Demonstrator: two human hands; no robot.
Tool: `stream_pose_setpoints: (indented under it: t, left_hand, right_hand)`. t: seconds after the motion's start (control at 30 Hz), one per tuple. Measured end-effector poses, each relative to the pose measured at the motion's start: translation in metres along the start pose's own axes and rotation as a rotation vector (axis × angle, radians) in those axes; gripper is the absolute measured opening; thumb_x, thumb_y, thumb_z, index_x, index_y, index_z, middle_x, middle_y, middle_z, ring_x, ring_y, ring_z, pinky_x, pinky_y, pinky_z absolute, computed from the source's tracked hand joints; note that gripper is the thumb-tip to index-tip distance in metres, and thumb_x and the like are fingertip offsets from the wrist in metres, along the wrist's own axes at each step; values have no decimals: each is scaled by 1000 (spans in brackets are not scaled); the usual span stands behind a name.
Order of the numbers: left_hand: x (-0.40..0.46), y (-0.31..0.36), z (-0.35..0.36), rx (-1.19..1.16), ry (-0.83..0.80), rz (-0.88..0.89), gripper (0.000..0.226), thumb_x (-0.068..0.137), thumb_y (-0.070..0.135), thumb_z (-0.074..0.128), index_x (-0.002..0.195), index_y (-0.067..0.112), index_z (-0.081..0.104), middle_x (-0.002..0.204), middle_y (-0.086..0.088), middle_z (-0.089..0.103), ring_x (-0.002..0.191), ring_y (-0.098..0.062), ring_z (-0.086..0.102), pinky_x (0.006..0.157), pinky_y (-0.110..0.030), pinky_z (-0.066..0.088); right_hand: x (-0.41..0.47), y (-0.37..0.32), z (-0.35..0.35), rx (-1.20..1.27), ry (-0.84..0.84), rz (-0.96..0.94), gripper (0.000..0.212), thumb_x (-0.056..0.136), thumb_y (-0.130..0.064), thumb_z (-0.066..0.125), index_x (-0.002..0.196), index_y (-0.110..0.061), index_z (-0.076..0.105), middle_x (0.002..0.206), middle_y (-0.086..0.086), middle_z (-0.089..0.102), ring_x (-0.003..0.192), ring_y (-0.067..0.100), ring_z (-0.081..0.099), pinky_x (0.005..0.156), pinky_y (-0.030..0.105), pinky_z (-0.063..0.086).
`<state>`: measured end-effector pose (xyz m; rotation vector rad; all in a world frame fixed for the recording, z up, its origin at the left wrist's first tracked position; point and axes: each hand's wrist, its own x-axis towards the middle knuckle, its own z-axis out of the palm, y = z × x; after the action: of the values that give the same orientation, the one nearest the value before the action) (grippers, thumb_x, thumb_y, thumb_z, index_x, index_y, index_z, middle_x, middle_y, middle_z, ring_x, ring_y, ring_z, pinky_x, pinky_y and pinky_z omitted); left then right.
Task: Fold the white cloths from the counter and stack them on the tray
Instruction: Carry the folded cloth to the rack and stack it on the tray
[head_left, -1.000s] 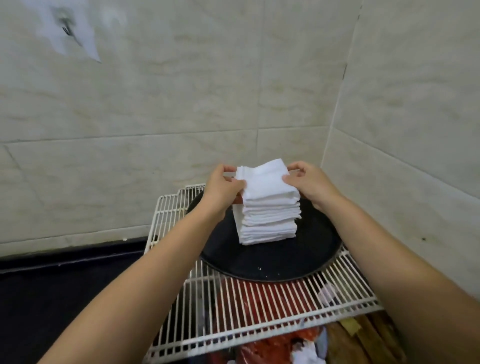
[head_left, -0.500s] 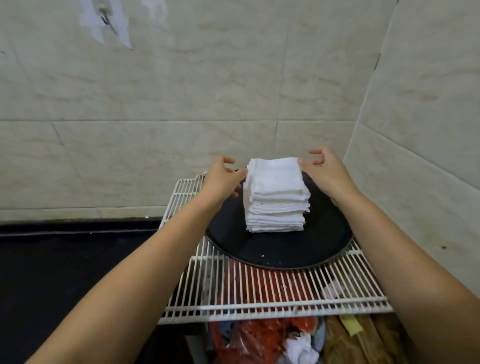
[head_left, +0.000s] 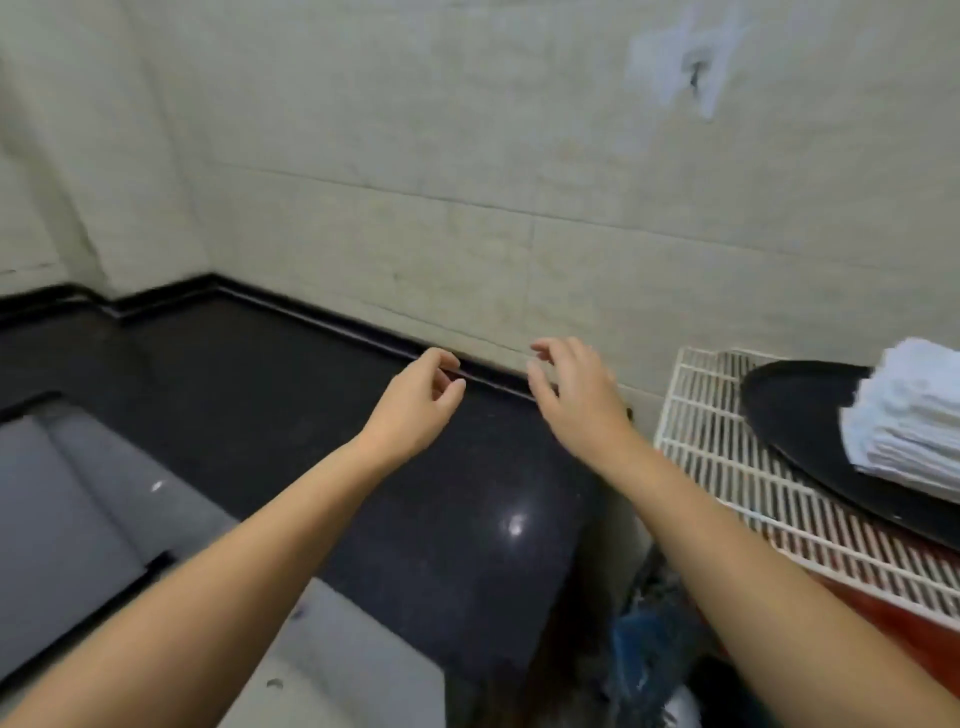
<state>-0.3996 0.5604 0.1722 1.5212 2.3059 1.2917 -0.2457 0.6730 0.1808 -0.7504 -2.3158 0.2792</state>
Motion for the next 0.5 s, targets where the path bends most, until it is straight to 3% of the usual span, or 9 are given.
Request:
stream_pose_setpoints:
  t: [0.13,0.23,0.37,0.5]
  left_hand:
    - [-66,-106,-109,266,81,-142,25,94,27,50,117,17,53,86,6,56,80,-12,53,74,-29,43]
    - [-121,-171,-181,395,139,-288,26,95,27,49,117,15,53,90,3,55,87,-16,53,76,-31,44]
    - [-198,-246,-259,446,222,-514,28,95,25,48,120,12,52,105,-6,58,102,-23,54,85,-35,45]
    - [-262,-306,-321,446,358,-704,25,95,25,48,116,12,54,97,-2,57,96,-22,56,82,-36,46]
  right_hand:
    - [-9,-122,113,1,-175,-183,41,98,-36,43,133,-17,48,132,2,52,122,23,46,99,40,34]
    - [-18,-203,179,37,-272,-317,40,97,-34,45,131,-15,50,130,2,54,119,25,50,97,41,37]
    - [-32,-298,256,69,-394,-482,38,94,-32,51,127,-13,54,126,5,56,117,28,52,92,42,40]
    - [-43,-390,320,80,-520,-636,41,95,-33,47,132,-14,50,134,5,51,126,27,45,100,43,34]
